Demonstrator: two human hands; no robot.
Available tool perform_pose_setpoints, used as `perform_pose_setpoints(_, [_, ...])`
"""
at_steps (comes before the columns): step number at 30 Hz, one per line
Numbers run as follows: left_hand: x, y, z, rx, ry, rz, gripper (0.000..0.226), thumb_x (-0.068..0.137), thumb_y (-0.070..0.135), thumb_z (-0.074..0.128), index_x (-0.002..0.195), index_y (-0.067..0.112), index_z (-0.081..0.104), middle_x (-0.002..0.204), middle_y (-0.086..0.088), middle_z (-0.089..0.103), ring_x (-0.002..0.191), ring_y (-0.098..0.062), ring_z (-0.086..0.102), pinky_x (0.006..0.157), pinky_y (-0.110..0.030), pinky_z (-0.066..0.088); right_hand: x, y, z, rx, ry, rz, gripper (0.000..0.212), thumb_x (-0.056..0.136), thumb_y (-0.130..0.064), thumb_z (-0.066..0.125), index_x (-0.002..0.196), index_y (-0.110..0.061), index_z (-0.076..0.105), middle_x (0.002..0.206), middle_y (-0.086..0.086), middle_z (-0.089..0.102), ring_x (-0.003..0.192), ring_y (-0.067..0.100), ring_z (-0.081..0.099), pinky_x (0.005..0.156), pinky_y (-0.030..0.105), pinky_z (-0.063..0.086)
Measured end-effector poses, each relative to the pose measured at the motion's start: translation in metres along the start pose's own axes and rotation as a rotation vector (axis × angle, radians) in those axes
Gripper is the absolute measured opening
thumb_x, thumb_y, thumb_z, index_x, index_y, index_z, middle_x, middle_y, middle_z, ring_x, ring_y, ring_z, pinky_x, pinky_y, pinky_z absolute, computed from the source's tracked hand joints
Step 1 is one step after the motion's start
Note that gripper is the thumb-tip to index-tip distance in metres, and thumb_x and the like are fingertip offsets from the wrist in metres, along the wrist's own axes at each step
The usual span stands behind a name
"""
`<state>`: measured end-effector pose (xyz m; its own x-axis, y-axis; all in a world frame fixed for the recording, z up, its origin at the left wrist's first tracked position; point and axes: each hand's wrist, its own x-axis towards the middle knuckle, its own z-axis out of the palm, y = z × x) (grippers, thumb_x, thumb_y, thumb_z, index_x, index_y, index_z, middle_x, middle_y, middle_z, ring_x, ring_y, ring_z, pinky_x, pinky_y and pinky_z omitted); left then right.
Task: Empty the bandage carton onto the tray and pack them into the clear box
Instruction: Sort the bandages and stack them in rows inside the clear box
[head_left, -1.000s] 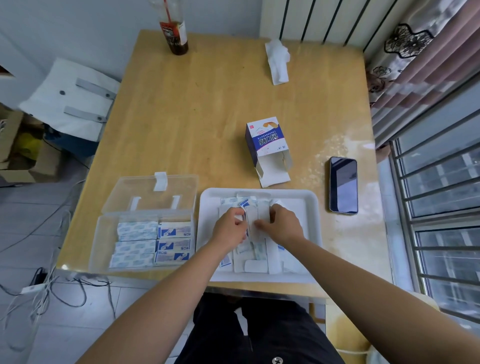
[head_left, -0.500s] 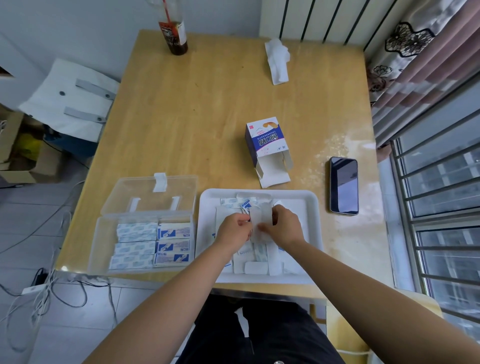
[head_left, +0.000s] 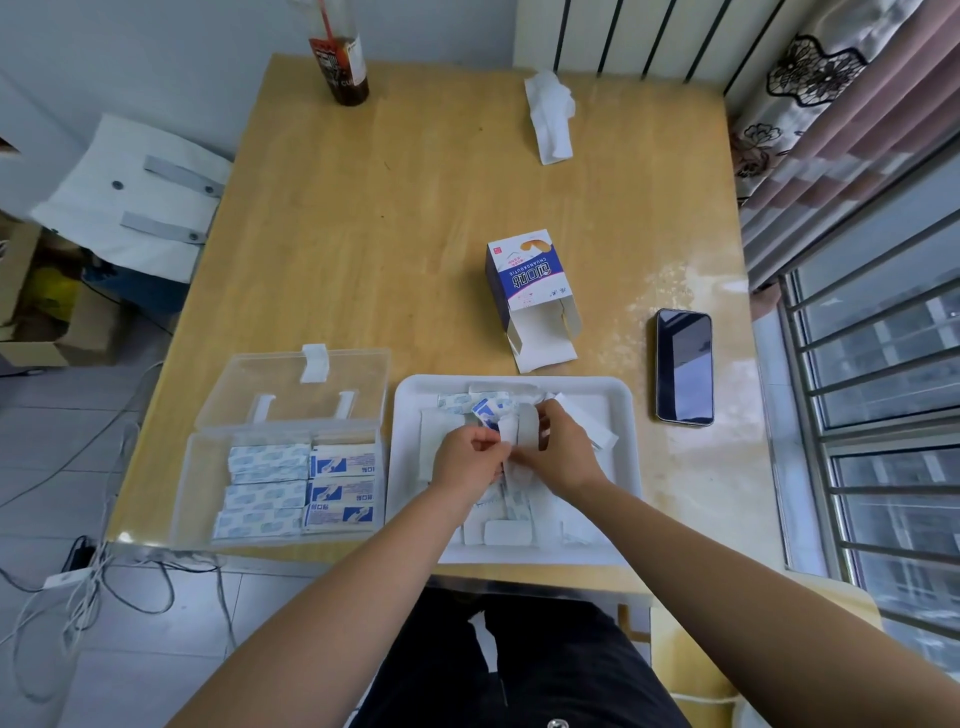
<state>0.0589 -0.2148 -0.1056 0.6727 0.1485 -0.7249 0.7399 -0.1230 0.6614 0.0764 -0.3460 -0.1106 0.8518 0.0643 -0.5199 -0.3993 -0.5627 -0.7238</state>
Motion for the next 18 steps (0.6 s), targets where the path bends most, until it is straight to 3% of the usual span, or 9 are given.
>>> perform_pose_setpoints(4, [0.005,0.002,0.0,-0.004,0.072,-0.002,0.009,0.089,0.01,0.06,0.095,0.005,0.065,0.069,-0.005,0.061,0.059,-0.015,0.054,0.058,-0.025,0.048,0.001,0.003,-0.007,0.031,-0.016,-0.024,0.037,0.072,-0.024,0.083,0.088,-0.011,0.051,0.082,0.006,0.058,0.068,0.016,0.048,0.063,0.028,0.043])
perform_pose_setpoints(8, [0.005,0.007,-0.005,-0.097,0.125,-0.017,0.008,0.09,0.011,0.059,0.097,0.009,0.061,0.074,-0.003,0.061,0.057,-0.016,0.055,0.06,-0.026,0.052,0.002,-0.003,-0.014,0.107,-0.091,-0.031,0.038,0.07,-0.026,0.085,0.073,-0.016,0.048,0.067,-0.002,0.049,0.06,0.012,0.043,0.058,0.024,0.038])
perform_pose_setpoints(10, [0.0,0.012,-0.005,-0.199,0.08,-0.057,0.007,0.091,0.01,0.058,0.098,0.009,0.059,0.072,-0.005,0.059,0.057,-0.019,0.055,0.067,-0.033,0.053,0.001,-0.01,-0.012,0.055,-0.146,-0.026,0.039,0.069,-0.025,0.085,0.071,-0.017,0.048,0.062,-0.006,0.046,0.057,0.01,0.041,0.054,0.021,0.035])
perform_pose_setpoints(13, [-0.007,0.017,-0.004,-0.32,-0.03,-0.079,0.006,0.093,0.014,0.058,0.095,0.009,0.06,0.068,-0.005,0.056,0.061,-0.02,0.06,0.066,-0.032,0.055,0.004,-0.014,-0.009,0.0,-0.081,-0.019,0.04,0.069,-0.023,0.084,0.069,-0.02,0.044,0.06,-0.009,0.044,0.055,0.008,0.038,0.05,0.015,0.03])
perform_pose_setpoints(16, [-0.01,0.017,-0.006,-0.293,-0.103,-0.027,0.007,0.093,0.011,0.054,0.089,0.009,0.06,0.068,-0.005,0.056,0.064,-0.019,0.056,0.069,-0.032,0.052,0.003,-0.019,-0.007,-0.04,-0.079,-0.041,0.037,0.073,-0.018,0.079,0.071,-0.02,0.042,0.061,-0.008,0.046,0.055,0.008,0.039,0.048,0.014,0.031])
perform_pose_setpoints(18, [-0.01,0.017,-0.006,-0.284,-0.113,-0.016,0.018,0.092,0.004,0.043,0.082,0.008,0.058,0.067,-0.006,0.055,0.062,-0.018,0.051,0.066,-0.03,0.045,0.0,-0.021,-0.006,-0.02,-0.133,-0.074,0.037,0.071,-0.018,0.08,0.074,-0.02,0.042,0.063,-0.007,0.048,0.057,0.01,0.041,0.052,0.017,0.033])
